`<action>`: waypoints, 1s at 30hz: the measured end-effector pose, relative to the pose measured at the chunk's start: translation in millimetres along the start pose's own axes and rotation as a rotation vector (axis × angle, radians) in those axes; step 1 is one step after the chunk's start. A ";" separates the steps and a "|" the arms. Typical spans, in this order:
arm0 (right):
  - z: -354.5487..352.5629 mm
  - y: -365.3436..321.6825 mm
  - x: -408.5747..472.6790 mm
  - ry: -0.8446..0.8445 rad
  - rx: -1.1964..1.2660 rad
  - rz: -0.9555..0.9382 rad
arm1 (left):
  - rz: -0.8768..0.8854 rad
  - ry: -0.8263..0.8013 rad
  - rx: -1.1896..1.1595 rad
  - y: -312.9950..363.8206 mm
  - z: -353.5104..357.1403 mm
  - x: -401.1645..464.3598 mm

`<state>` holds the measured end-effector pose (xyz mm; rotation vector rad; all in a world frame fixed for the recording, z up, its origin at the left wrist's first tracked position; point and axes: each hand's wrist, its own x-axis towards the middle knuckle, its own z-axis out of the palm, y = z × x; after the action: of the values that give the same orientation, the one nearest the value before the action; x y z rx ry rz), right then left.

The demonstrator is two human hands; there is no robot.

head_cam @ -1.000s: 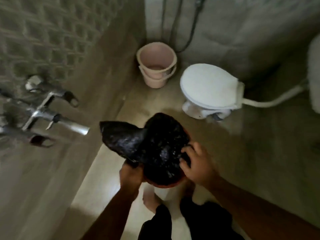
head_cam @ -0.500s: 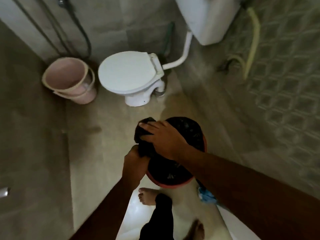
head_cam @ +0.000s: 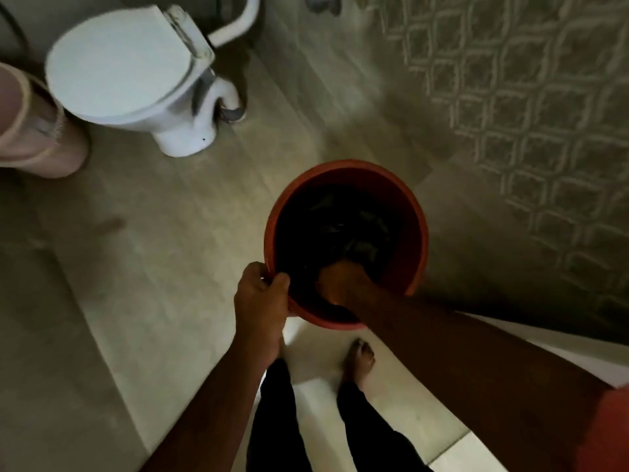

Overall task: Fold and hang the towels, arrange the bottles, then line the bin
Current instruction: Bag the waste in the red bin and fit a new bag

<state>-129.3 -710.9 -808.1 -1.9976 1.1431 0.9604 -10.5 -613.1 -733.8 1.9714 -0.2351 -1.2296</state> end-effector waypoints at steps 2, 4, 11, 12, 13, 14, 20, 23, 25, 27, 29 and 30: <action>13.2 4.1 16.3 -0.034 0.049 -0.008 | -0.010 -0.009 0.017 -13.4 1.4 10.3; 29.4 3.3 29.6 -0.014 0.095 -0.035 | -0.064 0.007 0.029 -32.0 3.5 33.3; 118.1 17.4 71.2 0.369 0.054 -0.128 | -0.266 -0.088 0.048 -114.3 19.0 143.8; 131.0 22.4 81.9 0.387 0.091 -0.133 | -0.281 -0.096 0.031 -125.7 23.0 158.2; 149.2 31.1 97.9 0.400 0.124 -0.123 | -0.294 -0.105 0.019 -143.5 32.0 175.4; 160.3 37.7 111.0 0.403 0.132 -0.115 | -0.309 -0.105 -0.005 -155.2 39.1 190.1; 225.7 73.6 189.0 0.232 0.084 -0.039 | -0.354 -0.141 -0.147 -241.9 80.7 261.7; 239.0 83.0 206.5 0.212 0.192 -0.033 | -0.397 -0.129 -0.164 -269.6 93.8 269.7; 247.6 87.4 209.5 0.276 0.270 -0.054 | -0.440 -0.082 -0.133 -281.8 95.5 268.6; 252.7 91.0 201.0 0.379 0.412 -0.076 | -0.506 -0.091 -0.069 -287.4 94.5 262.9; 256.7 98.2 191.3 0.540 0.512 0.004 | -0.575 -0.088 0.018 -291.6 93.1 256.1; 257.3 104.8 188.4 0.588 0.530 0.101 | -0.612 -0.101 0.070 -292.6 94.4 249.8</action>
<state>-227.3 -629.5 -1118.7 -1.8181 1.6169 0.0583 -29.1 -595.5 -1129.1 2.1182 0.3071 -1.7208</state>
